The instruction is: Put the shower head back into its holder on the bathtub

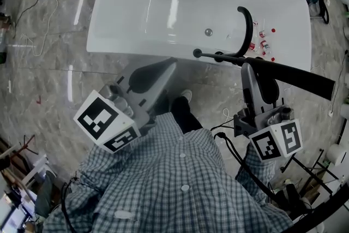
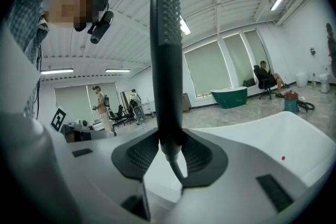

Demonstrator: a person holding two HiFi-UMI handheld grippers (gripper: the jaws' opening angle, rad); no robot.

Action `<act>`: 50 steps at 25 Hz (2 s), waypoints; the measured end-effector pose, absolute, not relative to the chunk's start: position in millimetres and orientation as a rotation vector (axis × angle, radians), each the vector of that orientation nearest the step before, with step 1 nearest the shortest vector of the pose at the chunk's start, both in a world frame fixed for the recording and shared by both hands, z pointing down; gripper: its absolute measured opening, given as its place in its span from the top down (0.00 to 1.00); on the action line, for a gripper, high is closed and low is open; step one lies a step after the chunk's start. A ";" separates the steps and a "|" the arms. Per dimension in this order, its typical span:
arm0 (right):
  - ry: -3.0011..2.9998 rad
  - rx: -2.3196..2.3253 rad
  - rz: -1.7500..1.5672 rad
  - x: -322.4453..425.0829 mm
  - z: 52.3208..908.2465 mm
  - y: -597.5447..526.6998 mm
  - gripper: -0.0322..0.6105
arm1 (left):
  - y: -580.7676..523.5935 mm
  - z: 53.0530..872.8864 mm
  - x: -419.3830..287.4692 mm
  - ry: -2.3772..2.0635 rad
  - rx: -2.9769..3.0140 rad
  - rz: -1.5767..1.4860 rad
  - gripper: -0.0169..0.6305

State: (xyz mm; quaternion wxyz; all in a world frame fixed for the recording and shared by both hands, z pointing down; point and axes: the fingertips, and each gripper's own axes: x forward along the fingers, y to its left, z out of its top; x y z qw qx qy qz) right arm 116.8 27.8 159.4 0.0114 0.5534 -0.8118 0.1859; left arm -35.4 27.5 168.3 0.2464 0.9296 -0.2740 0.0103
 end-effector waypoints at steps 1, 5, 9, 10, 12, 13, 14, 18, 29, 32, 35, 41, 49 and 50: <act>-2.529 1.726 0.584 116.5 161.1 27.3 0.74 | 27.4 168.8 -35.9 -0.748 2.535 0.031 0.96; -2.513 1.734 0.599 118.4 171.8 24.3 0.74 | 25.1 173.6 -32.8 -0.744 2.536 0.041 0.96; -2.492 1.727 0.610 119.3 183.9 25.7 0.74 | 26.6 178.1 -27.2 -0.735 2.546 0.059 0.96; -2.486 1.719 0.608 118.5 186.7 26.1 0.74 | 27.1 179.0 -26.5 -0.732 2.548 0.062 0.96; -2.476 1.703 0.605 116.9 191.5 26.3 0.74 | 27.2 180.9 -25.9 -0.726 2.549 0.066 0.96; -2.472 1.697 0.605 116.3 193.6 26.0 0.74 | 26.9 182.1 -25.7 -0.723 2.549 0.068 0.96; -2.470 1.694 0.607 115.9 195.7 25.6 0.74 | 26.6 183.7 -25.7 -0.721 2.549 0.071 0.96; -2.463 1.689 0.632 114.7 205.5 25.0 0.74 | 26.9 192.4 -26.0 -0.716 2.537 0.085 0.96; -2.432 1.678 0.685 115.6 226.0 17.3 0.74 | 21.5 211.3 -19.6 -0.683 2.503 0.092 0.96; -2.422 1.671 0.695 115.9 232.6 14.8 0.74 | 19.6 215.2 -16.4 -0.670 2.502 0.093 0.96; -2.414 1.669 0.711 114.0 240.1 13.8 0.74 | 19.3 221.0 -17.9 -0.669 2.495 0.096 0.96; -2.407 1.661 0.720 114.0 249.3 7.6 0.74 | 13.3 229.1 -19.0 -0.674 2.491 0.108 0.96; -2.397 1.642 0.744 112.2 267.2 2.6 0.74 | 10.6 242.9 -19.9 -0.679 2.470 0.122 0.96; -2.396 1.640 0.746 111.9 270.0 2.5 0.74 | 11.7 245.8 -19.7 -0.675 2.468 0.128 0.96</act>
